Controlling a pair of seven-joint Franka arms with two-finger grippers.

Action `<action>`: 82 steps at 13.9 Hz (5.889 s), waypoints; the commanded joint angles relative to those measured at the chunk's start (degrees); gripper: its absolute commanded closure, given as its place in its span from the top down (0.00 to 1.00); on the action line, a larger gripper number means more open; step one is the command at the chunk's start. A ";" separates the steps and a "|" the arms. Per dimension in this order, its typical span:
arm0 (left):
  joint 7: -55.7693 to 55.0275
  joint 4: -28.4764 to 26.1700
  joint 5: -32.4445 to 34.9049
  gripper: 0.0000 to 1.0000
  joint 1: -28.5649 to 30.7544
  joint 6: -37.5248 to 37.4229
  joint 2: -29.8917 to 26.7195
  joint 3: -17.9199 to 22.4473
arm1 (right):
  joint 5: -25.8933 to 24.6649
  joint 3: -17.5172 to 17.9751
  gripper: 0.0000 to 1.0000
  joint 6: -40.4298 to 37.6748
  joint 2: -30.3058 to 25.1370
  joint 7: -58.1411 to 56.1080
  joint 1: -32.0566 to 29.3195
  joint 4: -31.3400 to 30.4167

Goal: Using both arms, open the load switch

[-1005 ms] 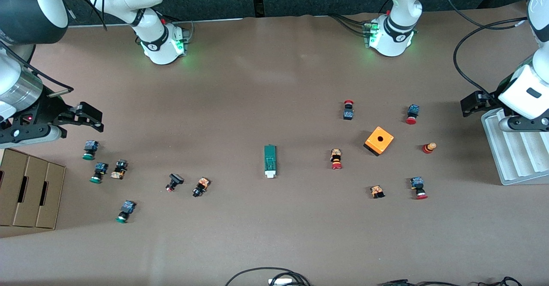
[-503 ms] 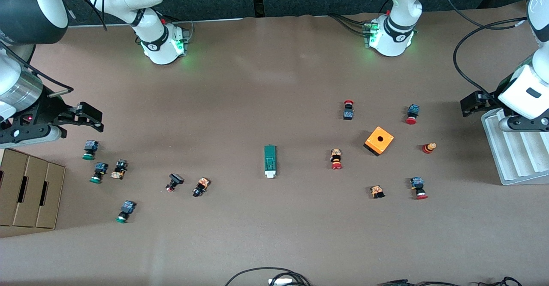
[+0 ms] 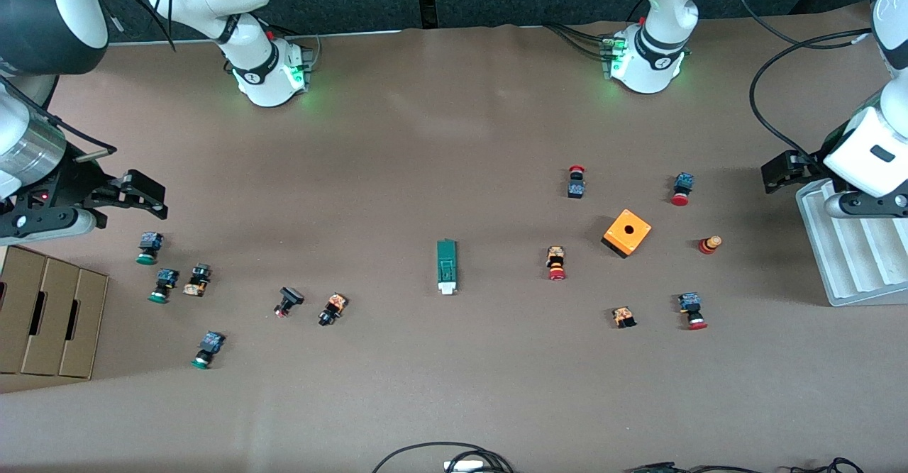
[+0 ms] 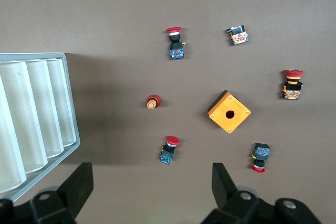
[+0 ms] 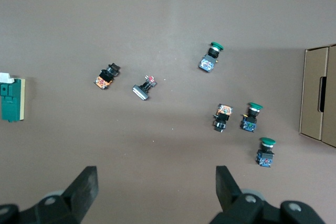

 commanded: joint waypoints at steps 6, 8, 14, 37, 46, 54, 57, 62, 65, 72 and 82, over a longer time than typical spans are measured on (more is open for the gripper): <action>-0.76 1.04 0.75 1.00 0.76 -1.05 0.29 -0.88 | -0.11 -0.16 1.00 -0.33 0.79 -0.12 -0.84 1.06; -0.76 1.04 0.75 1.00 0.76 -1.05 0.29 -0.88 | -0.11 -0.16 1.00 -0.41 0.79 -0.12 -0.93 1.06; -0.76 1.04 0.75 1.00 0.76 -1.05 0.38 -0.88 | -0.11 -0.16 1.00 -1.03 1.75 -0.20 -1.19 1.06; -1.55 5.08 -0.04 1.00 -0.20 -0.17 2.22 -1.76 | 0.85 0.28 1.00 -2.44 7.74 -0.12 -1.28 1.06; -0.85 3.86 10.57 1.00 -5.81 10.28 7.41 -3.78 | 0.76 0.28 1.00 -2.44 7.74 -0.12 -1.20 1.06; -6.01 4.03 5.60 1.00 -6.35 10.72 7.06 -6.50 | 0.68 0.28 1.00 -2.35 7.74 -0.47 -1.20 1.06; -12.70 2.02 2.07 1.00 -8.28 16.06 7.50 -8.53 | 0.68 0.28 1.00 -1.91 7.74 -0.73 -1.20 1.24; -26.12 -4.13 0.84 1.00 -16.36 26.35 7.59 -8.53 | 0.32 0.28 1.00 -1.82 7.82 -2.31 -1.11 1.24; -35.71 -9.49 1.98 1.00 -21.28 34.78 7.50 -8.44 | 0.50 0.28 1.00 -2.08 7.91 -4.42 -1.20 1.15; -46.26 -16.98 9.08 1.00 -29.81 51.23 12.93 -7.22 | 0.24 0.55 1.00 -2.44 7.91 -4.42 -0.58 1.15; -86.77 -11.81 35.62 1.00 -50.19 55.90 28.83 2.89 | 0.15 0.28 1.00 -1.65 7.82 -10.57 0.39 1.85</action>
